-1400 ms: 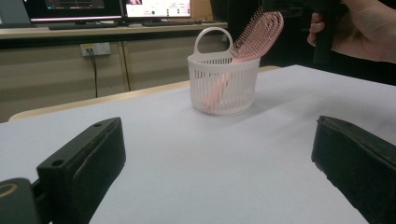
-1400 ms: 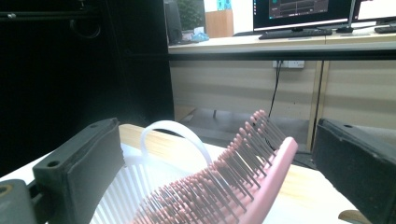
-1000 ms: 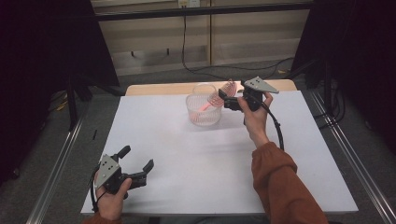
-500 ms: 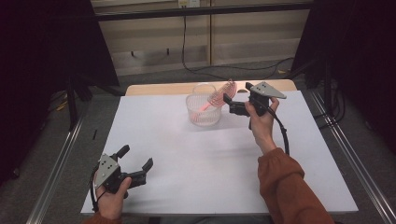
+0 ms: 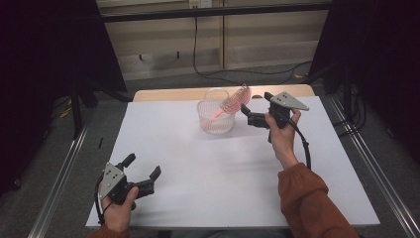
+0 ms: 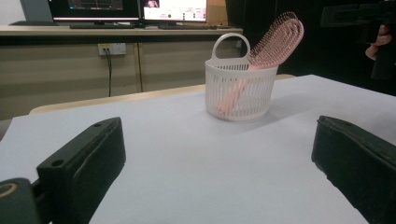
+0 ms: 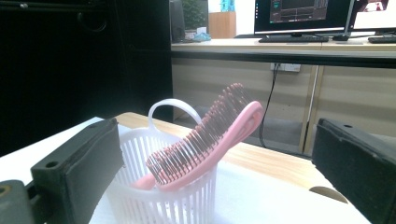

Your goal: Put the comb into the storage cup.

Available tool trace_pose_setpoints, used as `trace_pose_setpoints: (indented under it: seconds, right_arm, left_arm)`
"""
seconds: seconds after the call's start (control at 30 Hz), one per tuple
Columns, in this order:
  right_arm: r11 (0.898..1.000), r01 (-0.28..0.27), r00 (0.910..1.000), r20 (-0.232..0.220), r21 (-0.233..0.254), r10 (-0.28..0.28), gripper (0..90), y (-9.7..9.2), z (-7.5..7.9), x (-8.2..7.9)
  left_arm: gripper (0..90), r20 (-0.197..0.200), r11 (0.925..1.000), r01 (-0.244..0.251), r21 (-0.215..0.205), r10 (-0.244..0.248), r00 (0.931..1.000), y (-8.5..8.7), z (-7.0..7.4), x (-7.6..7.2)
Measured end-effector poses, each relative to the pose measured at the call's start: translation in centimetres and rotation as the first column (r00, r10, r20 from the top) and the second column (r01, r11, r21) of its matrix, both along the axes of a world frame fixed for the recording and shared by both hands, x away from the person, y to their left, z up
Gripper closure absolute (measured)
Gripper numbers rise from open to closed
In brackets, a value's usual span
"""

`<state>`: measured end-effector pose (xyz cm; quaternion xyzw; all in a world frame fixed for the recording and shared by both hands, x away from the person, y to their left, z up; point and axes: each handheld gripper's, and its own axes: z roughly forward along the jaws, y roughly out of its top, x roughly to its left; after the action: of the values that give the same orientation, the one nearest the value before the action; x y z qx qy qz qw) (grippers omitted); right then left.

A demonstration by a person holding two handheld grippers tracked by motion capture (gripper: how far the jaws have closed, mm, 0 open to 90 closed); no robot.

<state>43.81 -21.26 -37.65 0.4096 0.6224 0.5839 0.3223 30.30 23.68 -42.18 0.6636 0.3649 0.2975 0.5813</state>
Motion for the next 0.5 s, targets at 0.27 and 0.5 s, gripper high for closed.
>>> trace_pose_setpoints:
  seconds: [0.27,0.5]
  right_arm:
    - [1.000,-0.013,0.9999,0.000,-0.024,0.013,0.4,-0.1,-0.2,-1.0]
    - [0.999,-0.009,1.0000,0.002,-0.044,0.010,0.3,-0.1,-0.3,-2.1]
  left_arm:
    - [3.0,0.006,0.9999,-0.008,-0.011,0.008,1.0000,0.3,0.0,-0.4]
    - [3.0,0.011,1.0000,-0.001,0.000,0.001,0.9999,0.2,0.1,-0.4]
